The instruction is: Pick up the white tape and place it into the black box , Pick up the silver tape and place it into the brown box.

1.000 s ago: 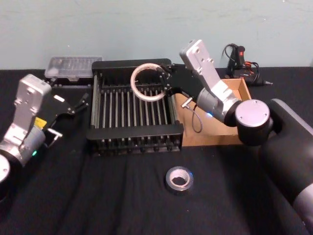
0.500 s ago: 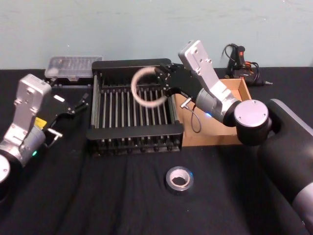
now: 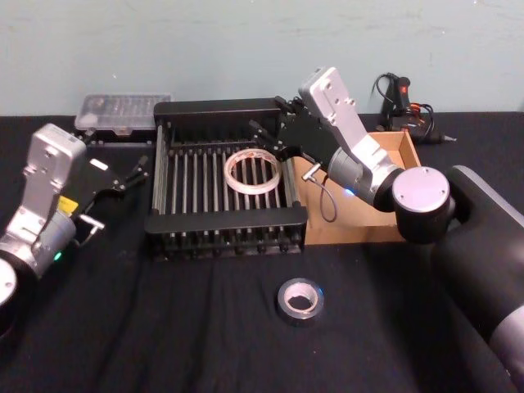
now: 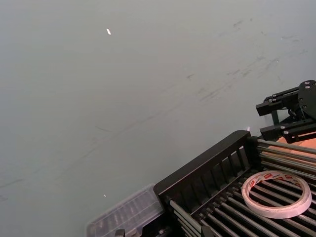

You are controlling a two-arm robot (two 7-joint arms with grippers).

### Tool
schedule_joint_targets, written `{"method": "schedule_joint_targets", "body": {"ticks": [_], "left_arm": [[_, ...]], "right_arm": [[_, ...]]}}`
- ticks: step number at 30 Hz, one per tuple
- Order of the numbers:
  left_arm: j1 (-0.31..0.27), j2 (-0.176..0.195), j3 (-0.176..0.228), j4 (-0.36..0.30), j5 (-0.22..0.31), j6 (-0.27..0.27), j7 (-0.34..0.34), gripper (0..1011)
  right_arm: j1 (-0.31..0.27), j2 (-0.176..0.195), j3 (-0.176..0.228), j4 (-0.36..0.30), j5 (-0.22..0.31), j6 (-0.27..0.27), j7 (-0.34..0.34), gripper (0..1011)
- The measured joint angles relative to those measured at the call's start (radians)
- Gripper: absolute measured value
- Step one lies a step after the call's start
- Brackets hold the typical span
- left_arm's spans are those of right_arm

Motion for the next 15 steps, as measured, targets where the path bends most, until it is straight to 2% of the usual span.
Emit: {"method": "schedule_joint_targets", "body": {"ticks": [6,9,10,13,15], "left_arm": [[0.000,0.000,0.000,0.000,0.000,0.000,0.000,1001],[0.000,0.000,0.000,0.000,0.000,0.000,0.000,1001],[0.000,0.000,0.000,0.000,0.000,0.000,0.000,1001],[0.000,0.000,0.000,0.000,0.000,0.000,0.000,1001],[0.000,0.000,0.000,0.000,0.000,0.000,0.000,1001]], "right_arm": [[0.000,0.000,0.000,-0.001,0.000,0.001,0.000,818],[0.000,0.000,0.000,-0.001,0.001,0.001,0.000,868],[0.000,0.000,0.000,-0.001,0.001,0.001,0.000,927],[0.000,0.000,0.000,-0.001,0.001,0.001,0.000,1000],[0.000,0.000,0.000,-0.001,0.001,0.001,0.000,1002]]}}
